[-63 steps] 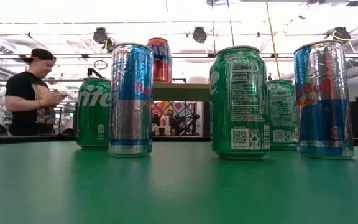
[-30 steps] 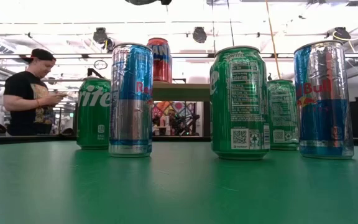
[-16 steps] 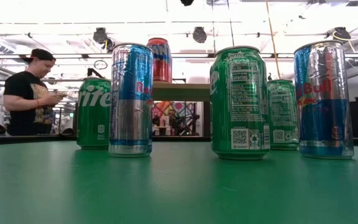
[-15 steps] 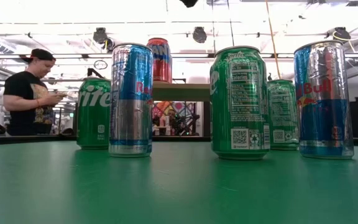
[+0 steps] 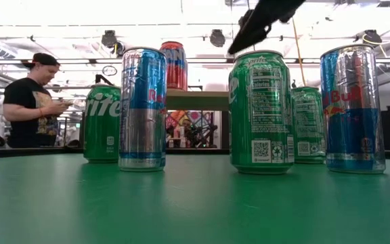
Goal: Place canned beverage on shelf
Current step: Put the red soda can on the shelf aligned with the other red soda cans
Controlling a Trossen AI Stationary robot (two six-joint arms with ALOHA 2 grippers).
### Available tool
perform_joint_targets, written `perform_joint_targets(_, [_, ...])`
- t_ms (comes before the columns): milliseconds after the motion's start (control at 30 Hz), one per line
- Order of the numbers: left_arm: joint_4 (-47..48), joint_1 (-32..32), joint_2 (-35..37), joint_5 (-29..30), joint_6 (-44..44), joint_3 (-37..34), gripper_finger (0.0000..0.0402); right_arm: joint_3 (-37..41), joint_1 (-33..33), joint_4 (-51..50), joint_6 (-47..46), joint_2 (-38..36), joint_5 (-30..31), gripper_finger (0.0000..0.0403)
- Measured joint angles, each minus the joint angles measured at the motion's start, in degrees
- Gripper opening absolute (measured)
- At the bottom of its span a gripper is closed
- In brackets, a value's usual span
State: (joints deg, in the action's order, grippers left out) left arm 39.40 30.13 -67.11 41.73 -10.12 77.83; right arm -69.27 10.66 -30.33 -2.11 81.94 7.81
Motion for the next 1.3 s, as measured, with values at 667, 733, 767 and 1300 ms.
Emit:
perform_joint_targets(667, [4.1, -28.3, 4.9, -18.3, 11.1, -6.3, 0.0281, 28.5, 0.1, 30.9, 9.9, -26.9, -0.3, 0.0396])
perform_joint_targets(733, [3.3, -31.0, 5.0, -20.3, 11.6, -7.4, 0.0281, 29.2, 0.1, 32.0, 9.7, -27.3, -0.3, 0.0396])
perform_joint_targets(767, [3.3, -32.3, 5.0, -21.7, 12.0, -7.8, 0.0281, 29.3, 0.1, 32.2, 9.7, -27.3, -0.3, 0.0396])
perform_joint_targets(1300, [-0.3, -43.9, 4.9, -32.1, 18.2, -13.5, 0.0281, 29.4, 2.5, 32.0, 9.4, -26.9, -0.5, 0.0396])
